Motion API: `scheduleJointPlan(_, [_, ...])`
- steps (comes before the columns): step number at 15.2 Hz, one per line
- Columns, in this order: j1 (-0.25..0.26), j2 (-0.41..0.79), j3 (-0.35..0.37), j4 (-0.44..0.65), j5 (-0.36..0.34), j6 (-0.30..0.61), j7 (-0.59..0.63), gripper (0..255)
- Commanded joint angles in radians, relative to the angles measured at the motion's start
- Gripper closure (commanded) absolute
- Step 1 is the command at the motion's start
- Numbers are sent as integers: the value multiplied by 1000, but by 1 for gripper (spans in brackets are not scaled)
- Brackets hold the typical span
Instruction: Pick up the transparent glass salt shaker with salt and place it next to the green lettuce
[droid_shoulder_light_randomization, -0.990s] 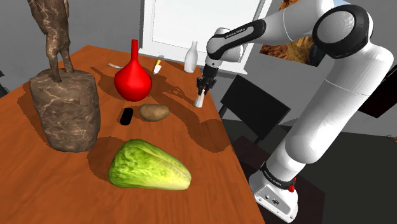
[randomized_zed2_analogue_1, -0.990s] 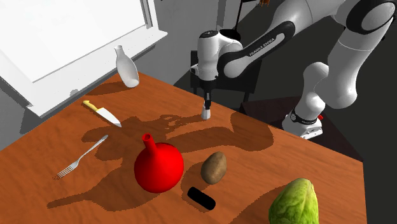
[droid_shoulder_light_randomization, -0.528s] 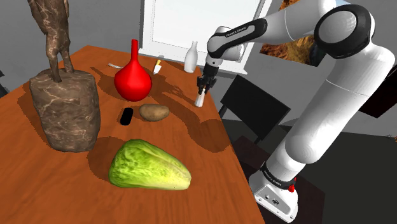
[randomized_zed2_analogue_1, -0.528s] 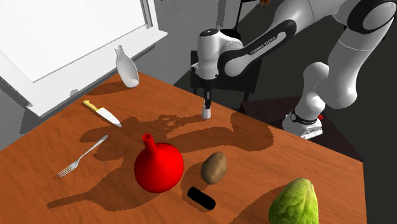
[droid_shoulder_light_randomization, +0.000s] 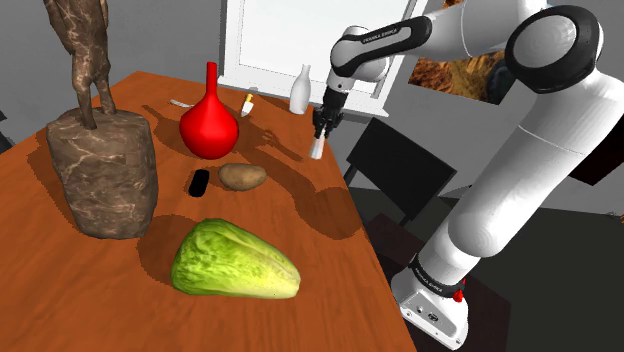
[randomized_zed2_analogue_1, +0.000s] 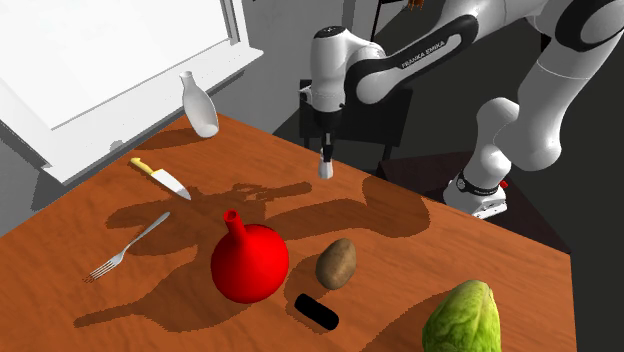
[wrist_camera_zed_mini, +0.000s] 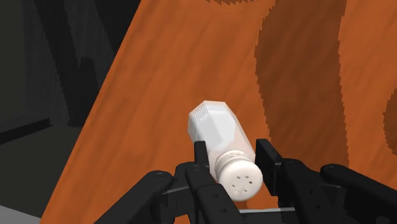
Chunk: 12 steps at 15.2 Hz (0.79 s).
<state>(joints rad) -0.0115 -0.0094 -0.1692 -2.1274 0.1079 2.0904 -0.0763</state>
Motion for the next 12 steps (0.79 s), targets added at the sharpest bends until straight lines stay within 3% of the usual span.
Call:
scheduleJointPlan(1, [0,-9,0,18,-3,-27,4,255])
scheduleJointPlan(12, [0,-51,1,120,-18,-170,24,255])
